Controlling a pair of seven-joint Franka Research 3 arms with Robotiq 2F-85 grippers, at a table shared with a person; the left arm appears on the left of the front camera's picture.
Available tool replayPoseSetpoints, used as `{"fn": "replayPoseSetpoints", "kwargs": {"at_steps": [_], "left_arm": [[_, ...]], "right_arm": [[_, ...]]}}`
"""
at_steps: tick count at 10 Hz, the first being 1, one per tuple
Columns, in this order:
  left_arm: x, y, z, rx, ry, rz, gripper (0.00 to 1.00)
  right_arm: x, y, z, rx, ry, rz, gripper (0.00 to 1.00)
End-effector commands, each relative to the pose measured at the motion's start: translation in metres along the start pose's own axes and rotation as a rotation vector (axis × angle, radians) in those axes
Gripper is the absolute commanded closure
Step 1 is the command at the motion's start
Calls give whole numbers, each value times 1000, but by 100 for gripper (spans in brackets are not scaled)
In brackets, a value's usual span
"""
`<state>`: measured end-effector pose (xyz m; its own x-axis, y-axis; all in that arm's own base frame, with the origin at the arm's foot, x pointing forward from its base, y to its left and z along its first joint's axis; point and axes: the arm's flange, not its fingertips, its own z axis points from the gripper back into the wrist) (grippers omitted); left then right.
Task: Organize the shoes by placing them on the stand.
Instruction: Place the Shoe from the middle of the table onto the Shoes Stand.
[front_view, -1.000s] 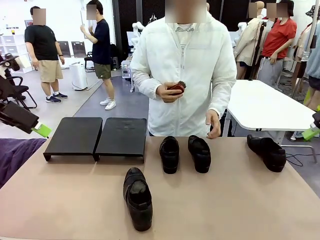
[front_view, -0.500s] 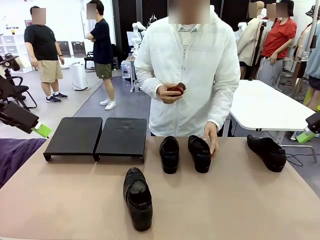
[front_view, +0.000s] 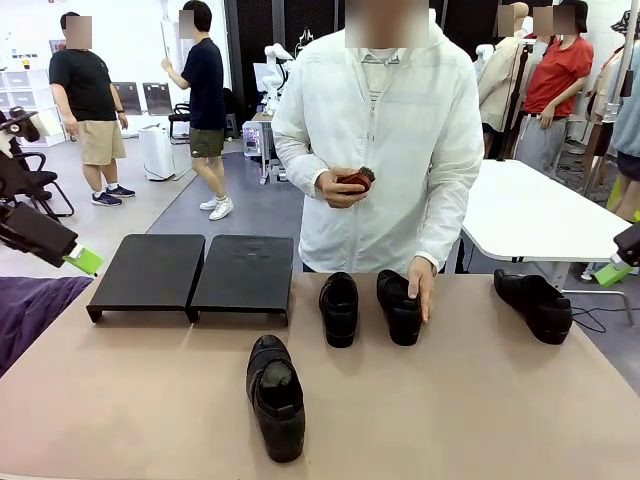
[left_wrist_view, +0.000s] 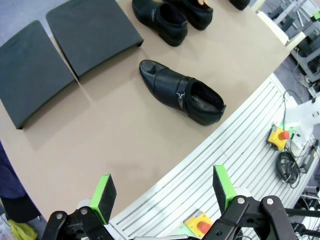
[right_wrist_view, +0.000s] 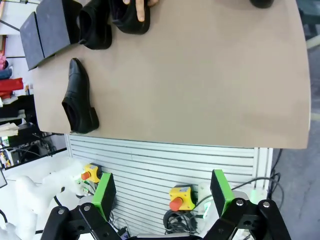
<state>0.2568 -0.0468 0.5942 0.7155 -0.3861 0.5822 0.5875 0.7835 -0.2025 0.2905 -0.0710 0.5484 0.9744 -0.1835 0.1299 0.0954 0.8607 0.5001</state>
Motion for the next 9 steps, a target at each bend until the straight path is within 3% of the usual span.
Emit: {"fn": "replayPoseSetpoints", "kwargs": {"at_steps": [1,3,4,5,8,9], "left_arm": [[24,-22,-5,-53,-1,86,0],[84,-96,-60,-26,177,200,0],[112,-131,-94,17,259,325,0],[132,-160,-124,23,340,336,0],[173,-216,-199,73,389,396,0],[182,-207,-191,-49,411,374,0]], "right_arm": [[1,-2,3,5,8,26,0],[1,-2,3,5,8,26,0],[1,-2,3,5,8,26,0],[1,-2,3,5,8,26,0],[1,-2,3,5,8,26,0],[1,-2,3,5,8,26,0]]}}
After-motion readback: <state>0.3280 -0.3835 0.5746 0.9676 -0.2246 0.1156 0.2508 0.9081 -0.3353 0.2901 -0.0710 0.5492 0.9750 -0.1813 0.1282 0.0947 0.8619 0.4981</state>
